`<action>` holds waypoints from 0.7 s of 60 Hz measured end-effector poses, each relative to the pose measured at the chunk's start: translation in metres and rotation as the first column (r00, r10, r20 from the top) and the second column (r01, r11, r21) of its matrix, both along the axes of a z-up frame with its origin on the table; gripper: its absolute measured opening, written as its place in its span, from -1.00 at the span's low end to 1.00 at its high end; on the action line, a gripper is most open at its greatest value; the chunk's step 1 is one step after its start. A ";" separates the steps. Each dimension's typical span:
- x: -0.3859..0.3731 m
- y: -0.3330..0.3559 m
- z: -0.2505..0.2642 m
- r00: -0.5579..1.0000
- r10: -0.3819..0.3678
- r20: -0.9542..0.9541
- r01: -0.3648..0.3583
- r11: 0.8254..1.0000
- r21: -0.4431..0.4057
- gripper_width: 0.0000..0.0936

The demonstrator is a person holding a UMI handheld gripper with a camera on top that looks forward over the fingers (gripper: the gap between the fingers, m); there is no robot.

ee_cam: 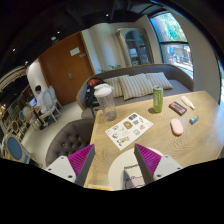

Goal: Arrange mouse

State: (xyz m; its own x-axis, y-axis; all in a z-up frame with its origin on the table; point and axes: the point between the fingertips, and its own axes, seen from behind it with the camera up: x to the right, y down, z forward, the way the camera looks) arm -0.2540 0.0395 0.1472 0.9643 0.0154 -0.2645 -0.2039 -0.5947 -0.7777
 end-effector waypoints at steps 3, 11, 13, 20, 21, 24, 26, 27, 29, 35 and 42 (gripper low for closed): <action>0.011 0.001 -0.004 1.000 -0.024 0.013 0.024 1.000 -0.010 0.75; 0.048 -0.001 -0.015 0.997 -0.061 0.054 0.062 0.998 -0.011 0.75; 0.067 -0.004 -0.014 0.995 -0.058 0.077 0.059 0.998 -0.005 0.75; 0.128 0.002 -0.040 0.985 -0.068 0.158 0.072 0.997 -0.015 0.74; 0.136 0.004 -0.044 0.984 -0.070 0.165 0.073 0.997 -0.015 0.74; 0.164 0.010 -0.056 0.978 -0.080 0.192 0.084 0.996 -0.014 0.74; 0.181 0.014 -0.065 0.975 -0.080 0.206 0.085 0.996 -0.018 0.74; 0.189 0.017 -0.069 0.974 -0.077 0.214 0.083 0.996 -0.021 0.74; 0.205 0.022 -0.079 0.970 -0.067 0.232 0.077 0.996 -0.033 0.73; 0.237 0.042 -0.106 0.960 -0.009 0.279 0.025 0.998 -0.052 0.72; 0.263 0.064 -0.140 0.971 0.012 0.241 0.009 0.996 -0.086 0.72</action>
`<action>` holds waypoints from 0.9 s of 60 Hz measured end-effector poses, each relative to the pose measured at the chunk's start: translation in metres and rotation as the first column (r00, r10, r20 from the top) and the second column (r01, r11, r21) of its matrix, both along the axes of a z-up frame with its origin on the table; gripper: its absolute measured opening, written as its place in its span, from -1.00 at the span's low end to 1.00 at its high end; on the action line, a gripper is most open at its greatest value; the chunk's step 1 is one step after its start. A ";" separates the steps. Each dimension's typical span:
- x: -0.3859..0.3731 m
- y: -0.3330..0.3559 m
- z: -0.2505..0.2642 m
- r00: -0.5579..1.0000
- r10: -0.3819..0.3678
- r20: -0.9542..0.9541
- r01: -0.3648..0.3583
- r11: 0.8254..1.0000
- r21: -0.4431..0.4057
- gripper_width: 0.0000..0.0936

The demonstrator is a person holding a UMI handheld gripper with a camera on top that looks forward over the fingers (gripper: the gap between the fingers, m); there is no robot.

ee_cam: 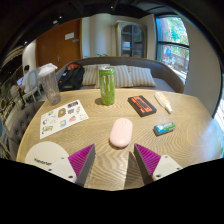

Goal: Arrange mouse

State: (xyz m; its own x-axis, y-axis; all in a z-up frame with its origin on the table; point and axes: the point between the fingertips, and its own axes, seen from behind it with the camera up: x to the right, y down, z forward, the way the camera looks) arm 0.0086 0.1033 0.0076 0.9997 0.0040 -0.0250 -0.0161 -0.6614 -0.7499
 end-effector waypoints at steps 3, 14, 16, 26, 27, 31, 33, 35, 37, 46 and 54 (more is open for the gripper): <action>0.007 0.009 -0.013 1.000 0.006 -0.013 -0.006 1.000 -0.013 0.73; 0.007 0.052 -0.021 0.996 0.093 -0.011 -0.092 0.995 0.041 0.60; 0.007 0.061 -0.021 0.995 0.096 -0.009 -0.095 0.994 0.053 0.58; 0.004 0.088 -0.020 0.994 0.106 -0.007 -0.105 0.990 0.093 0.23; 0.005 0.089 -0.021 0.995 0.102 -0.005 -0.101 0.990 0.094 0.20; 0.007 0.089 -0.021 0.997 0.076 -0.003 -0.075 0.993 0.087 0.06; 0.007 0.089 -0.022 0.998 0.066 0.000 -0.066 0.995 0.080 0.03; 0.007 0.088 -0.023 0.998 0.064 0.007 -0.065 0.996 0.063 -0.02; 0.007 0.087 -0.023 0.998 0.059 0.005 -0.059 0.998 0.037 -0.10; -0.005 0.063 0.000 0.999 0.029 -0.025 -0.029 1.000 0.005 -0.27; -0.061 0.006 0.035 0.998 0.068 -0.009 -0.068 0.996 0.049 -0.27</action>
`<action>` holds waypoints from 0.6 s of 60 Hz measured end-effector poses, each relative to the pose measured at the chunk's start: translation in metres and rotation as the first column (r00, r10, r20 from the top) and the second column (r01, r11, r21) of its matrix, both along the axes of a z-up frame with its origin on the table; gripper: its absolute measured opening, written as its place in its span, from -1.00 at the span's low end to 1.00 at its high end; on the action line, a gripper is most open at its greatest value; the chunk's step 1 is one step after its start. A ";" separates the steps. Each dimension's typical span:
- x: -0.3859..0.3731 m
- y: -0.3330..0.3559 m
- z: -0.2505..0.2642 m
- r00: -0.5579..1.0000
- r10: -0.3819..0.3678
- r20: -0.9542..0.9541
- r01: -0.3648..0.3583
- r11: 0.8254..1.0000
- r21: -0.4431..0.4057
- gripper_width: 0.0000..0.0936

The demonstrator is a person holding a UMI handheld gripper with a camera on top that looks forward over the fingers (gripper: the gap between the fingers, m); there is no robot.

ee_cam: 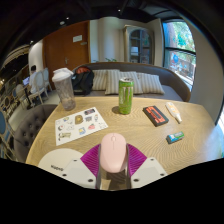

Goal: Arrange mouse

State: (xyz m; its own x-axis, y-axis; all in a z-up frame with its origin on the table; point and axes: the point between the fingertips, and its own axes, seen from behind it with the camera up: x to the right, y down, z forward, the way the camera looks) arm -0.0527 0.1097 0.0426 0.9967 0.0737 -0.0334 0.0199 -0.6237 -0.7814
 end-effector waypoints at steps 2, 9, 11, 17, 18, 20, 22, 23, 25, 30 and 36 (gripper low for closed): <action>-0.019 -0.017 0.004 1.000 0.010 -0.002 -0.010 1.000 0.001 -0.28; -0.084 -0.064 -0.013 0.999 0.035 -0.018 -0.035 0.999 -0.017 -0.28; -0.098 -0.074 -0.022 0.999 0.035 -0.010 -0.035 0.999 -0.028 -0.28; -0.122 -0.095 -0.044 1.000 0.002 0.016 -0.001 0.999 -0.041 -0.28; -0.124 -0.097 -0.048 1.000 -0.005 0.019 0.006 0.999 -0.046 -0.28; -0.125 -0.101 -0.053 0.999 -0.026 0.027 0.027 0.999 -0.038 -0.24; -0.126 -0.099 -0.054 0.999 -0.045 0.028 0.045 0.999 -0.021 -0.16; -0.126 -0.100 -0.055 0.998 -0.054 0.028 0.055 0.998 -0.020 -0.13; -0.126 -0.099 -0.054 0.997 -0.069 0.027 0.070 0.997 -0.017 -0.03; -0.131 -0.108 -0.057 0.997 -0.081 0.011 0.082 0.992 -0.096 0.16; -0.135 -0.124 -0.033 0.996 -0.084 -0.004 0.083 0.990 -0.110 0.80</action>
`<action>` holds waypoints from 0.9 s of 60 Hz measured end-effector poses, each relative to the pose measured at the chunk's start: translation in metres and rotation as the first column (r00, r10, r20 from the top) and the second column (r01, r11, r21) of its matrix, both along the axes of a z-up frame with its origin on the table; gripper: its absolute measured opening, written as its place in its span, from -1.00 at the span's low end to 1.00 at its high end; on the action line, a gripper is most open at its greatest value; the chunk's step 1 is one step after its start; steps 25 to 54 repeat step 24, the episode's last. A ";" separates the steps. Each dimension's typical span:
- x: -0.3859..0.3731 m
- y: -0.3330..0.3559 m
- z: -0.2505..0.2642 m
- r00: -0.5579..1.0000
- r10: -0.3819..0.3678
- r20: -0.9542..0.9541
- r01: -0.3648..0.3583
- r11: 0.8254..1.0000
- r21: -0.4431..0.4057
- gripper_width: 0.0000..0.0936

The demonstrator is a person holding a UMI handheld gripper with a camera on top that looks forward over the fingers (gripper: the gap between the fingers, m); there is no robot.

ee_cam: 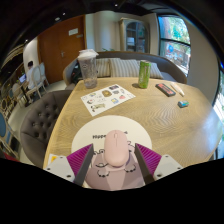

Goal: Arrange mouse

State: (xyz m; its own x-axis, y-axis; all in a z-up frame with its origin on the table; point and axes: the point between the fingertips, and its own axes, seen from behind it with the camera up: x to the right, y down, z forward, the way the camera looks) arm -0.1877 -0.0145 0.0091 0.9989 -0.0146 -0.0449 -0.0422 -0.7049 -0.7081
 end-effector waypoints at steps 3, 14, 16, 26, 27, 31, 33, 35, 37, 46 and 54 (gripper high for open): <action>0.002 -0.014 0.014 1.000 0.004 0.027 -0.004 1.000 0.000 0.79; 0.007 -0.082 0.051 0.999 -0.032 0.041 0.033 0.999 -0.036 0.80; 0.008 -0.096 0.054 0.998 -0.050 0.037 0.051 0.998 -0.043 0.81; 0.020 -0.142 0.067 0.989 -0.148 0.013 0.149 0.987 -0.067 0.83; 0.020 -0.142 0.067 0.989 -0.148 0.013 0.149 0.987 -0.067 0.83; 0.020 -0.142 0.067 0.989 -0.148 0.013 0.149 0.987 -0.067 0.83; 0.020 -0.142 0.067 0.989 -0.148 0.013 0.149 0.987 -0.067 0.83; 0.020 -0.142 0.067 0.989 -0.148 0.013 0.149 0.987 -0.067 0.83; 0.020 -0.142 0.067 0.989 -0.148 0.013 0.149 0.987 -0.067 0.83; 0.020 -0.142 0.067 0.989 -0.148 0.013 0.149 0.987 -0.067 0.83; 0.020 -0.142 0.067 0.989 -0.148 0.013 0.149 0.987 -0.067 0.83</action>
